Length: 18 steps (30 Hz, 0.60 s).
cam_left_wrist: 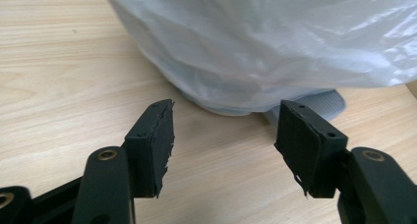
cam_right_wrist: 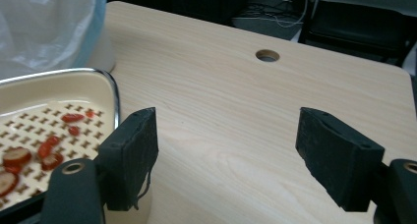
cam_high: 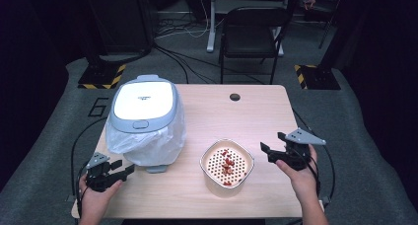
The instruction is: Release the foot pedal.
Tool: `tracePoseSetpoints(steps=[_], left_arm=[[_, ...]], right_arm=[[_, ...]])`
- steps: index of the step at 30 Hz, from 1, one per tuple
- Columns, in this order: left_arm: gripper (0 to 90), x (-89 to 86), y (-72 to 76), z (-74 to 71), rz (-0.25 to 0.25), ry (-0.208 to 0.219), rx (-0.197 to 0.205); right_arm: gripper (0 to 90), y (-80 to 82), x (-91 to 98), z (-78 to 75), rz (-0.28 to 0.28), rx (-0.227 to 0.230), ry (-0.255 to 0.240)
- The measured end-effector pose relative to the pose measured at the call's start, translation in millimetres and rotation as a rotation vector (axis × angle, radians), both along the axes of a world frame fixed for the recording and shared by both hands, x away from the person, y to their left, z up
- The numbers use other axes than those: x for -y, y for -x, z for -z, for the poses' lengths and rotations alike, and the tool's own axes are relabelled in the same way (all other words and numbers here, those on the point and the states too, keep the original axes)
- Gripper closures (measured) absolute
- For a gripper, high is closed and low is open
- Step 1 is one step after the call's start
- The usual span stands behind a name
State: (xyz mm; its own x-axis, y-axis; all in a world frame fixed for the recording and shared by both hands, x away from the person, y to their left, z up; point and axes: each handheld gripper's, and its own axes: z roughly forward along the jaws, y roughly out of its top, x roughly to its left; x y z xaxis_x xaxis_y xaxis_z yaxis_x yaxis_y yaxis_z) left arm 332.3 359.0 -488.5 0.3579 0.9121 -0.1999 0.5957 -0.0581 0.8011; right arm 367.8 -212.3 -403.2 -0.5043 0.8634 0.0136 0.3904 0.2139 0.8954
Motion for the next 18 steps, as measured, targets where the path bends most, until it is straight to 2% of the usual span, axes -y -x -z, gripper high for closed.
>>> tracePoseSetpoints(steps=[2, 7, 12, 15, 16, 18], left_arm=[[38.3, -3.9, 0.9, 2.3, -0.002, 0.009, 0.004], [36.8, -9.2, 0.9, 7.9, -0.014, 0.004, 0.019], [35.7, -12.4, -1.4, 14.5, -0.027, -0.010, 0.024], [35.5, -16.3, -4.4, 19.7, -0.030, -0.034, 0.022], [35.4, -17.2, -5.3, 21.5, -0.031, -0.033, 0.011], [35.4, -17.2, -6.0, 23.1, -0.038, -0.032, 0.014]], right_arm=[[23.4, 2.6, 5.3, 9.0, 0.026, -0.011, -0.014], [23.4, 5.7, 16.0, 30.0, 0.077, -0.037, 0.001], [23.2, 7.1, 20.5, 50.3, 0.093, -0.076, 0.021], [23.1, 7.7, 21.6, 60.7, 0.102, -0.080, 0.052], [23.1, 7.9, 21.7, 63.5, 0.106, -0.084, 0.053], [23.1, 7.3, 22.8, 69.4, 0.110, -0.087, 0.053]])
